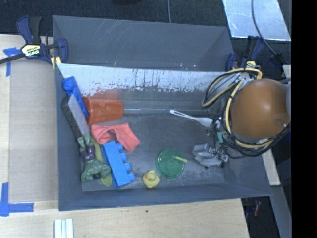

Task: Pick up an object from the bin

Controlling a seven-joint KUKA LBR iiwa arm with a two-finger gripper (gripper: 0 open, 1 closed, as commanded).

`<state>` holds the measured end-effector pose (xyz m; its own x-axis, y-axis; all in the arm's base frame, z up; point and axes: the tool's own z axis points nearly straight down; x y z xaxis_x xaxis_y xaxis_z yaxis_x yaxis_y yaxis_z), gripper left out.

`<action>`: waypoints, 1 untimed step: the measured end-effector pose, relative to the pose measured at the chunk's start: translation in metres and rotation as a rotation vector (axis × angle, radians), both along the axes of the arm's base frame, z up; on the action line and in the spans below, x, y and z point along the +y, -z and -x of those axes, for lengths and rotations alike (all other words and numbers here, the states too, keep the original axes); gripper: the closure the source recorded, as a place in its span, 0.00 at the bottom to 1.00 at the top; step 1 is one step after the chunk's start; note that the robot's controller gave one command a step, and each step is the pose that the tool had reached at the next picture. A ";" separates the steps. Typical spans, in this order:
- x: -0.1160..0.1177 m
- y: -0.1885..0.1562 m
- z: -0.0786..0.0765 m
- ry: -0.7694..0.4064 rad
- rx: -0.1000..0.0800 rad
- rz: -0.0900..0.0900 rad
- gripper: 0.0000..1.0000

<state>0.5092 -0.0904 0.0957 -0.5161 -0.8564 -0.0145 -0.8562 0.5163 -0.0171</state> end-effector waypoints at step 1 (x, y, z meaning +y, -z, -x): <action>0.005 0.005 0.004 0.088 0.003 -0.003 1.00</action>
Offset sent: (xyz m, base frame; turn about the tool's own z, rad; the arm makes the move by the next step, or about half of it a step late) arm -0.0006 0.0028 -0.0109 0.1128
